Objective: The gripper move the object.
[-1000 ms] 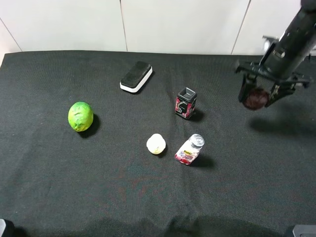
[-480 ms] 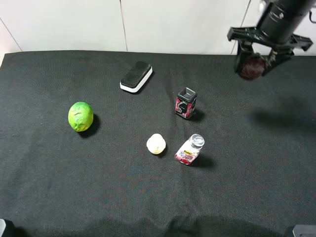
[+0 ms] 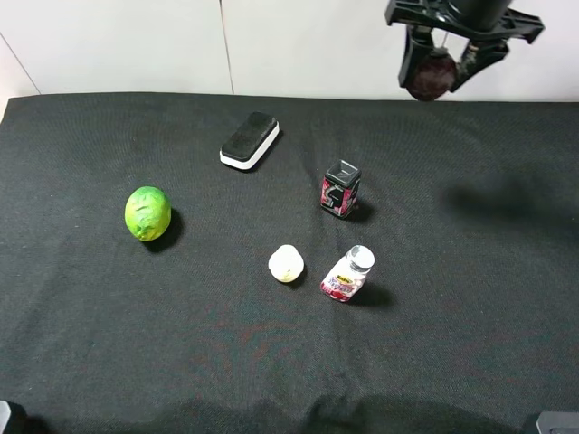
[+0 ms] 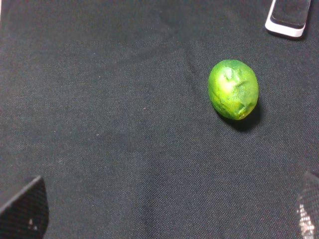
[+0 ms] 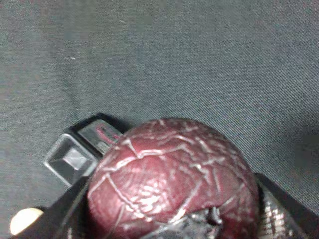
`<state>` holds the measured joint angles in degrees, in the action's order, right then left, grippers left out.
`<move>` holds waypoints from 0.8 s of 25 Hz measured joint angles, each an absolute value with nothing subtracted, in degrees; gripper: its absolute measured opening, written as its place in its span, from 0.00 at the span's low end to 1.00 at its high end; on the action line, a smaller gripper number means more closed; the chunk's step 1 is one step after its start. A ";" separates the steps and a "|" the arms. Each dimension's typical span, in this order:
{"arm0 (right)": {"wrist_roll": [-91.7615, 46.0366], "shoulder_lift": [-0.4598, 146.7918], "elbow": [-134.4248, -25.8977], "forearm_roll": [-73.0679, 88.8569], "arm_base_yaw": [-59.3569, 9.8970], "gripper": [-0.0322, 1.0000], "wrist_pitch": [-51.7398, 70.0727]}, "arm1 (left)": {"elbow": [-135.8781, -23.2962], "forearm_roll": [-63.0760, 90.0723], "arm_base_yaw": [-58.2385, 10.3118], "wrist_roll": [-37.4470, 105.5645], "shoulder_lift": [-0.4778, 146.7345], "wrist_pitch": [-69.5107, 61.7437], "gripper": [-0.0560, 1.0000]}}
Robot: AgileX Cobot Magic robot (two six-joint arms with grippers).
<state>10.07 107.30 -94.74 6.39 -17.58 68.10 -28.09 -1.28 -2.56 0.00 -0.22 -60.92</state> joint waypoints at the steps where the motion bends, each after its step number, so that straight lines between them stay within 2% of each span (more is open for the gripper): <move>1: 10.09 108.08 -95.63 6.39 -18.03 0.47 68.16 | -28.09 -1.28 -2.56 0.00 -0.22 -60.92 0.98; 20: 10.90 123.67 -112.10 6.58 -26.00 0.47 67.08 | -28.09 -1.28 -2.56 0.00 -0.22 -60.92 0.98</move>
